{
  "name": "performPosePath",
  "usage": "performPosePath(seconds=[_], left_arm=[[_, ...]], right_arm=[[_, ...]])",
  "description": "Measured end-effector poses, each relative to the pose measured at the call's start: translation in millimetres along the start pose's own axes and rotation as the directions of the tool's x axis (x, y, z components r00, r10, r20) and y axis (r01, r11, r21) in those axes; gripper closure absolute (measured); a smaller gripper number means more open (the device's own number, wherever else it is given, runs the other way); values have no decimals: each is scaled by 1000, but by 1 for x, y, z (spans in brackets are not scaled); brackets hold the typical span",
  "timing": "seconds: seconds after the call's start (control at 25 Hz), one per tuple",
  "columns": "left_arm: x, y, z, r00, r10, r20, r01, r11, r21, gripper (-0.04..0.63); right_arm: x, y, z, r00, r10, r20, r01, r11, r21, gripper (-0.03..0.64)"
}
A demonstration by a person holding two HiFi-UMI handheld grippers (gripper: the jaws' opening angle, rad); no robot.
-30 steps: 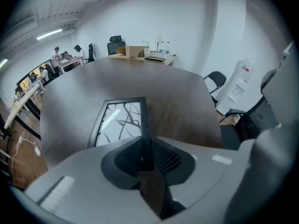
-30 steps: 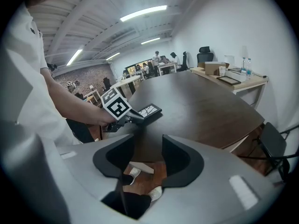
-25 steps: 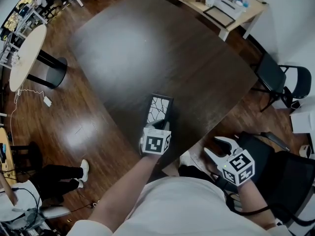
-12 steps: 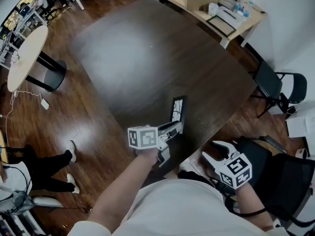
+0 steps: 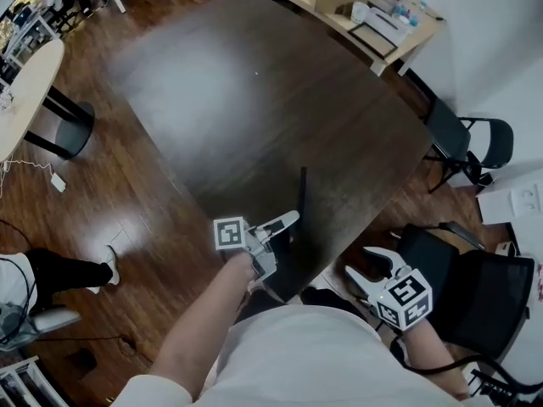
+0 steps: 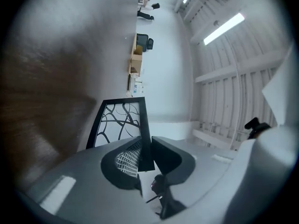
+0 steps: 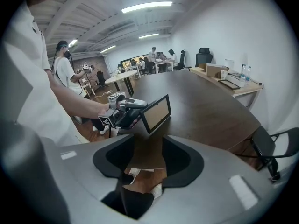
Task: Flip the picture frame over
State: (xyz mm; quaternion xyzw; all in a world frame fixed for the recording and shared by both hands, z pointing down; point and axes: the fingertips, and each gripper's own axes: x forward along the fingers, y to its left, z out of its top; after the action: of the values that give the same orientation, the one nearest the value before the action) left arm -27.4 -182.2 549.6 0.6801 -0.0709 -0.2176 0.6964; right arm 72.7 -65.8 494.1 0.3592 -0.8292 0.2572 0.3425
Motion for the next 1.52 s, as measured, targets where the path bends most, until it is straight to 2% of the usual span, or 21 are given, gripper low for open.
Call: performPosePath(seconds=[0.2,0.52,0.68,0.92,1.12,1.28,1.4,1.52], left_arm=[[-12,3,-4,994,-101,-31,98,992,-73,531],[-25,13,-3,990,-134,-34,130,986,-105,531],[-32,13,1,990,-139,-29,136,987,-81,528],[-43,15,1,993,-96,-66,97,995,11,514],[-55,26,-3,991,-4,-131,15,997,81,485],[-61,34,-5,985,58,-160,-38,991,127,486],[-64,39,0,985,103,-141,-84,988,133,486],[-66,43,8,972,187,-139,-157,966,206,486]], right_arm=[[-3,11,-2,999,-33,-21,33,999,5,428],[-4,24,-2,998,-61,-35,61,998,8,428],[-3,30,-2,997,-62,-38,62,998,13,428],[-3,36,-6,997,-56,-43,57,998,19,426],[2,36,-7,997,-57,-44,58,998,20,426],[5,38,-7,998,-51,-41,52,998,25,426],[7,40,-10,998,-45,-43,46,999,27,428],[8,39,-9,998,-46,-41,47,998,32,427]])
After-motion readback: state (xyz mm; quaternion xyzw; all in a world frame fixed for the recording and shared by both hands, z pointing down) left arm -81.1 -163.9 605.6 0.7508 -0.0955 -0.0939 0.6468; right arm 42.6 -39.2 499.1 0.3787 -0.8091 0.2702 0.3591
